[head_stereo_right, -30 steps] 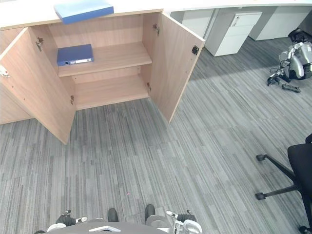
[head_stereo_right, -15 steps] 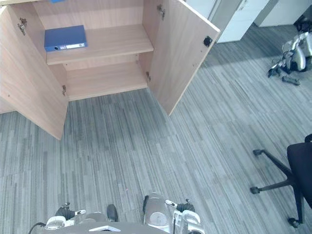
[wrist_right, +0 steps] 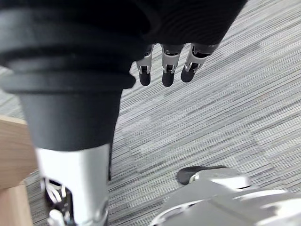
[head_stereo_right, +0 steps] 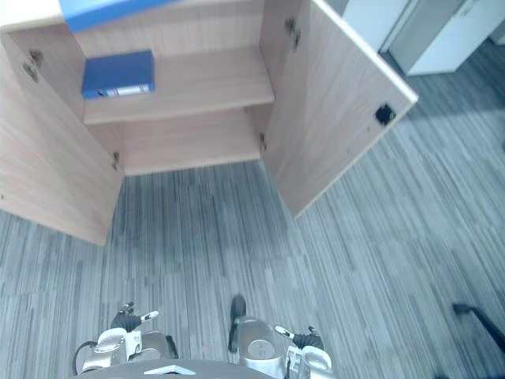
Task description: Walk over to the cabinet, pick up the folder, carry it to the office cabinet, place the folder inside the office cabinet, then close the office cabinet door
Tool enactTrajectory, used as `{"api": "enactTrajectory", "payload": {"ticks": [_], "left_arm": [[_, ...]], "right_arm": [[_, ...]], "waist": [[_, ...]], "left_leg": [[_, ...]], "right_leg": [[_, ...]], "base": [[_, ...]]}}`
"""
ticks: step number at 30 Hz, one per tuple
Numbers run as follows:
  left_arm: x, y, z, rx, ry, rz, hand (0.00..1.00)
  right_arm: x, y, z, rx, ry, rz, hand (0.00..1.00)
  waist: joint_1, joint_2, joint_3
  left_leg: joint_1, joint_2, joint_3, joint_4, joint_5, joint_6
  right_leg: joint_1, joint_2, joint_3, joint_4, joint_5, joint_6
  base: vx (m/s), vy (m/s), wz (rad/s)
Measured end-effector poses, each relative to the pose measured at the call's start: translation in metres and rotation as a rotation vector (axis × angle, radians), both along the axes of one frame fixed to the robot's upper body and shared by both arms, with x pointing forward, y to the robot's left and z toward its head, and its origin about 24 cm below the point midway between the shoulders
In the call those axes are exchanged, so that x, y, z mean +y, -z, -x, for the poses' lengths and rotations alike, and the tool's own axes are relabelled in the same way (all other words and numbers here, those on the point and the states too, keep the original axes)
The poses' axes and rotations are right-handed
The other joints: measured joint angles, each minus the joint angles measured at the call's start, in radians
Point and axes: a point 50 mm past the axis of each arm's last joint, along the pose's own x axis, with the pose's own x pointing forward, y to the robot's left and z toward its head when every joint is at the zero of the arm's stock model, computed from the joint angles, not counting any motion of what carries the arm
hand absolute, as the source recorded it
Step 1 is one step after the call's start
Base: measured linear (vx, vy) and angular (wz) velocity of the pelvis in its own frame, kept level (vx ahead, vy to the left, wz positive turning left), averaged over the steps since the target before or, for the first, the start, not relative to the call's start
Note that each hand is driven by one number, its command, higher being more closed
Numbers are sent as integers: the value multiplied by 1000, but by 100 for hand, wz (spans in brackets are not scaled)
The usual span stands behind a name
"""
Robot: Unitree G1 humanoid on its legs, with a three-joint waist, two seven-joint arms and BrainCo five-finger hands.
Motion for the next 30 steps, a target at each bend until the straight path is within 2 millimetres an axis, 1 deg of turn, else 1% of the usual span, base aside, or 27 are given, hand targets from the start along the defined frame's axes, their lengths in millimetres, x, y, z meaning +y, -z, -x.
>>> {"api": "enactTrajectory", "payload": {"ticks": [2, 3, 4, 5, 6, 7, 8, 9, 10, 11, 12, 13, 14, 15, 16, 17, 18, 20, 22, 23, 24, 25, 26, 27, 28, 29, 30], "left_arm": [[-5, -3, -9, -27, 5, 9, 0], [-5, -6, -14, -51, 7, 8, 0], [-5, -7, -16, -59, 7, 8, 0], [-6, -9, -19, -69, 11, 8, 0], [-6, -9, -19, -69, 14, 6, 0], [-6, -9, -19, -69, 19, 6, 0], [-8, -8, -18, -64, 30, 7, 0], [-10, -7, -17, -55, 43, 7, 0], [-8, -7, -17, -55, 46, 2, 0], [-3, -7, -16, -49, 46, -8, 0], [-2, -6, -15, -42, 48, -11, 0], [0, -4, -12, -26, 51, -16, 0], [2, -2, -8, -8, 54, -20, 0], [4, 0, -4, 7, 53, -24, 0], [4, 1, -1, 20, 50, -24, 0], [5, 3, 2, 28, 36, -16, 0], [5, 3, 3, 32, 29, -14, 0], [6, 5, 8, 44, -2, -8, 0], [5, 6, 9, 51, -2, -7, 0], [4, 7, 11, 56, -3, -5, 0], [6, 6, 10, 55, -6, -7, 0], [2, 7, 9, 54, -15, 7, 0], [-10, 9, 11, 62, -38, 49, 0], [-18, 10, 11, 59, -43, 69, 0], [-20, 9, 9, 54, -44, 77, 0], [-23, 8, 5, 46, -44, 85, 0], [-22, 6, 1, 31, -56, 89, 0]], "right_arm": [[0, -2, -5, -21, 7, -2, 0], [0, -3, -7, -31, 16, -10, 0], [1, -3, -7, -33, 22, -13, 0], [5, -2, -7, -37, 52, -28, 0], [10, 0, -6, -34, 72, -39, 0], [12, 0, -6, -31, 75, -44, 0], [14, 2, -5, -22, 76, -49, 0], [16, 3, -5, -16, 73, -56, 0], [23, 4, -5, -15, 73, -73, 0], [31, 5, -4, -13, 74, -94, 0], [33, 6, -4, -13, 76, -100, 0], [32, 5, -5, -15, 74, -97, 0], [33, 4, -6, -24, 66, -95, 0], [34, 3, -11, -39, 50, -93, 0], [34, 2, -15, -46, 40, -92, 0], [35, 1, -18, -52, 31, -92, 0], [35, 0, -20, -57, 28, -91, 0], [32, -1, -21, -62, 25, -83, 0], [32, -2, -24, -71, 24, -85, 0], [33, -1, -23, -71, 23, -86, 0], [35, 1, -18, -60, 35, -96, 0], [33, -1, -22, -73, 37, -92, 0], [25, -3, -25, -75, 17, -62, 0], [20, -4, -25, -80, 26, -50, 0], [18, -5, -25, -84, 29, -47, 0], [18, -5, -25, -83, 35, -48, 0], [20, -3, -22, -70, 27, -49, 0]], "waist": [[10, 2, -4], [21, 1, -4], [29, -1, -3], [41, -10, -4], [43, -24, -10], [44, -27, -14], [46, -26, -24], [53, -26, -31], [54, -42, -39], [47, -73, -57], [48, -81, -61], [56, -85, -60], [44, -79, -58], [33, -77, -57], [34, -81, -57], [35, -80, -57], [35, -77, -55], [29, -70, -52], [20, -68, -52], [11, -70, -54], [8, -94, -57], [8, -81, -51], [18, -25, -64], [18, 3, -68], [13, 11, -64], [6, 13, -56], [8, -3, -45]], "left_leg": [[-96, 8, 24, -37, -12, 20], [-136, -3, 43, -128, -12, 21], [-148, -18, 42, -192, -11, 22], [-161, -64, 33, -336, -3, 17], [-169, -117, 21, -492, 39, 10], [-167, -143, 3, -570, 76, 10], [-162, -173, -24, -661, 127, 13], [-154, -189, -50, -676, 247, 57], [-143, -211, -42, -660, 274, 97], [-139, -234, -19, -644, 222, 97], [-131, -241, -12, -636, 201, 102], [-50, -250, 19, -625, 140, 125], [0, -259, 21, -627, 107, 132], [44, -262, 25, -632, 83, 135], [83, -268, 27, -650, 77, 134], [131, -269, 28, -682, 76, 135], [155, -268, 27, -700, 76, 135], [219, -254, 18, -749, 77, 134], [244, -245, 4, -770, 78, 123], [269, -246, -18, -788, 74, 93], [298, -275, -47, -802, 57, 59], [321, -264, -55, -808, 37, 34], [325, -226, -49, -811, 43, 23], [326, -212, -50, -790, 46, 18], [315, -202, -50, -760, 48, 15], [277, -176, -52, -640, 48, 12], [198, -126, -49, -432, 43, -2]], "right_leg": [[31, 1, 6, -12, -37, -3], [51, -2, 14, -23, -34, 17], [62, -7, 18, -26, -37, 22], [87, -24, 27, -43, -42, 35], [109, -50, 34, -64, -48, 56], [121, -60, 37, -76, -50, 68], [136, -66, 47, -92, -59, 93], [159, -77, 68, -103, -76, 121], [171, -103, 81, -100, -88, 139], [158, -134, 83, -63, -91, 144], [144, -147, 88, -23, -91, 144], [49, -176, 132, 256, -82, 154], [-20, -195, 148, 454, -74, 172], [-84, -198, 153, 602, -89, 173], [-130, -198, 145, 672, -116, 169], [-177, -193, 114, 698, -155, 151], [-196, -183, 100, 689, -170, 141], [-262, -126, 57, 535, -190, 109], [-287, -87, 47, 378, -157, 87], [-270, -57, 60, 181, -47, 77], [-250, -62, 94, 53, 161, 55], [-245, -54, 91, 84, 160, 43], [-243, -35, 74, 106, 131, 34], [-236, -30, 50, 112, 95, 30], [-223, -31, 37, 117, 81, 26], [-178, -31, 17, 110, 54, 21], [-121, -31, -5, 88, 32, 16]], "base": [[266, -4, -10], [279, 47, -16], [331, 88, -22], [360, 136, -20], [377, 159, -18], [379, 205, -20], [423, 269, -37], [446, 291, -47], [534, 338, -43], [430, 254, -27], [567, 349, -51], [466, 305, -46], [596, 354, -32], [437, 214, 6], [446, 139, 13], [310, 48, 7], [374, 26, 11], [393, -47, 16], [362, -115, 29], [397, -151, 58], [407, -171, 60], [377, -152, 42], [340, -162, 27], [382, -191, 32], [368, -237, 62], [297, -239, 78], [213, -193, 70]]}}
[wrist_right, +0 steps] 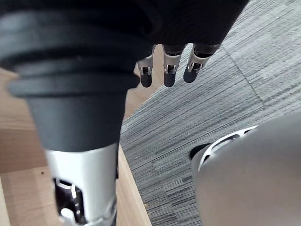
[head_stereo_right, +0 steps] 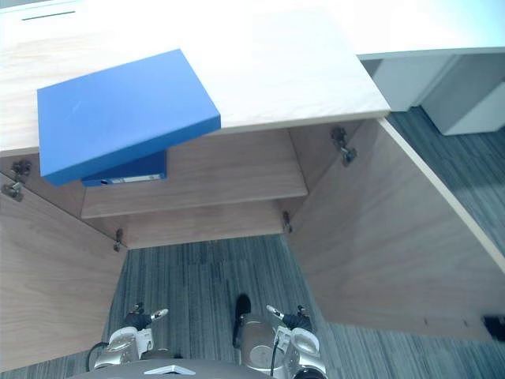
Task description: Walk over to the cabinet, pick up the folder, carry it to the office cabinet, place the folder inside the office cabinet, then close the office cabinet door
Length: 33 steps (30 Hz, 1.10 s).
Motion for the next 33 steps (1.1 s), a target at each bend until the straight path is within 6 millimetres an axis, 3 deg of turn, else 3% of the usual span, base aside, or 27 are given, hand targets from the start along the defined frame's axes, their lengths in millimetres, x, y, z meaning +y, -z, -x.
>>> {"api": "enactTrajectory", "payload": {"ticks": [3, 6, 8, 10, 11, 12, 13, 15, 23, 27, 33], "left_arm": [[-2, -4, -7, -36, -10, 5, 0], [-2, -5, -9, -43, -9, 3, 0], [-2, -4, -8, -36, -7, 4, 0], [-3, -4, -6, -30, -8, 8, 0], [1, -3, -5, -25, -10, -4, 0], [1, -3, -5, -25, -10, -5, 0], [3, -2, -2, -16, 8, -18, 0], [3, -1, 0, -6, 19, -25, 0], [0, 0, 7, 3, 81, -54, 0], [-1, -14, -1, -101, 65, -69, 0], [14, -65, -22, -399, 35, -178, 0]], "right_arm": [[0, 2, 6, 16, -1, 2, 0], [-1, 2, 6, 15, 13, 1, 0], [-2, 2, 7, 16, 20, 1, 0], [-2, 3, 9, 21, 32, -3, 0], [4, 6, 16, 42, 35, -21, 0], [4, 6, 16, 43, 35, -22, 0], [11, 9, 22, 61, 41, -43, 0], [12, 9, 23, 63, 38, -43, 0], [6, 12, 28, 93, 34, -29, 0], [6, 12, 27, 96, 17, -20, 0], [10, 10, 24, 88, -52, 9, 0]], "waist": [[26, -3, 0], [25, -2, -2], [25, 2, -7], [29, 7, -18], [32, -20, -39], [32, -20, -40], [34, -44, -56], [33, -57, -64], [33, -26, -84], [31, -24, -85], [40, -27, -87]], "left_leg": [[-109, 73, 40, 240, -22, 6], [-163, 78, 83, 82, -35, 18], [-151, 54, 69, -98, -7, 16], [-120, 27, 48, -226, 105, 25], [-103, 4, 59, -262, 113, 31], [-102, 3, 59, -263, 113, 31], [-73, -30, 80, -303, 114, 32], [-38, -51, 87, -334, 116, 34], [32, -103, 52, -446, 161, 44], [61, -104, 12, -493, 181, 51], [74, -128, -24, -546, 218, 73]], "right_leg": [[63, 10, -21, -15, -33, -1], [101, 12, 3, -45, -38, 10], [101, 13, 24, -44, -37, 19], [101, 19, 54, -40, -46, 41], [107, 2, 64, -60, -38, 57], [108, 2, 64, -61, -37, 58], [136, -21, 81, -113, -23, 80], [169, -34, 82, -143, -16, 89], [232, -48, 72, -212, 1, 97], [261, -43, 43, -223, 6, 89], [261, -54, 29, -222, 26, 98]], "base": [[144, -106, 9], [211, 2, -26], [161, 110, -32], [174, 166, -35], [208, 172, -24], [227, 193, -15], [171, 167, -10], [134, 129, -6], [47, 31, 6], [-40, -25, 21], [-106, 7, 10]]}}
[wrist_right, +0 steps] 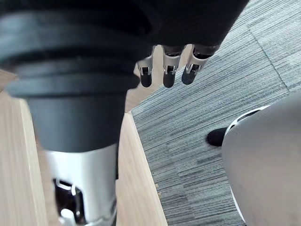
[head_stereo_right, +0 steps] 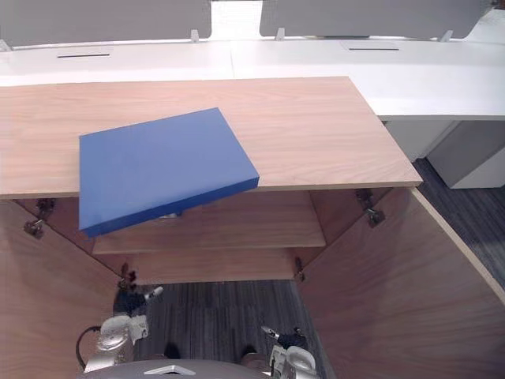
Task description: Walk over to the cabinet, pick up the folder, carry it to the office cabinet, place the folder inside the office cabinet, then close the office cabinet door
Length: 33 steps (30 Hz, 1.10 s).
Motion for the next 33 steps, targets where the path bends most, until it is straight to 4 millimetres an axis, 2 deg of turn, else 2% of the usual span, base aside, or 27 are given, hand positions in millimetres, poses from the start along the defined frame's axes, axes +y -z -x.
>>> {"api": "enactTrajectory", "payload": {"ticks": [6, 12, 21, 29, 33], "left_arm": [[13, -48, -10, -234, -65, -79, 0], [18, -92, -15, -445, -106, -133, 0], [21, -153, -12, -728, -90, -210, 0], [30, -180, -6, -832, -69, -336, 0], [34, -187, -7, -829, 44, -499, 0]], "right_arm": [[1, -2, 3, -12, -27, 16, 0], [4, -2, 5, -13, -43, 15, 0], [4, 5, 15, 43, -34, 0, 0], [-2, 6, 15, 63, -33, 5, 0], [-4, 8, 18, 83, -56, 11, 0]], "waist": [[21, -9, -6], [25, -16, -34], [32, -19, -59], [23, -9, -62], [15, 1, -76]], "left_leg": [[15, -16, -5, -15, 13, 3], [21, -24, -29, -20, 14, 4], [53, -20, -31, -14, 10, 2], [67, -19, -36, -15, 9, 2], [70, -19, -49, -19, 5, -4]], "right_leg": [[5, -19, -2, 1, 5, 5], [32, -31, -21, -6, -2, 16], [68, -19, -11, -1, 0, 20], [74, -14, 1, 2, -10, 11], [78, -13, 1, 1, -17, 15]], "base": [[-109, 33, 3], [-34, 15, 12], [23, -1, 0], [-12, -3, -1], [-17, -8, 4]]}}
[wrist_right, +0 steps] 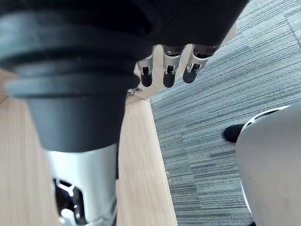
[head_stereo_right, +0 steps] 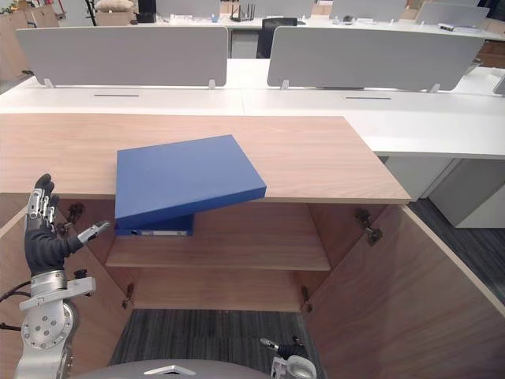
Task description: Walk over to the cabinet, pick up the folder, carry it to the office cabinet, place the folder inside the office cabinet, then close the office cabinet door
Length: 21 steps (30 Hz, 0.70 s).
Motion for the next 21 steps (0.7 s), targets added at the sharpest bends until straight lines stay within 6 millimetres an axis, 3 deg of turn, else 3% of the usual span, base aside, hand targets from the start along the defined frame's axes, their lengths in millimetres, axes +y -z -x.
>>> {"api": "enactTrajectory", "payload": {"ticks": [6, 13, 21], "left_arm": [[-5, -18, -5, -47, 47, -223, 0], [-35, -27, -14, -99, 188, -402, 0], [-65, -30, -15, -156, 301, -537, 0]], "right_arm": [[-1, 0, 0, 4, -7, 4, 0], [-12, 1, 6, 35, -9, 28, 0], [-23, 6, 37, 133, 8, 49, 0]], "waist": [[-10, -1, -7], [-32, 0, -14], [-57, 15, -28]], "left_leg": [[2, -1, -2, 5, 4, 6], [21, -1, 1, 5, -4, -3], [36, -2, 25, 5, -19, -4]], "right_leg": [[2, 1, 1, -1, 2, 0], [9, 2, 15, -3, 2, -2], [9, 4, 51, -7, 2, -3]], "base": [[0, 0, 0], [-8, 2, -4], [1, 11, -12]]}}
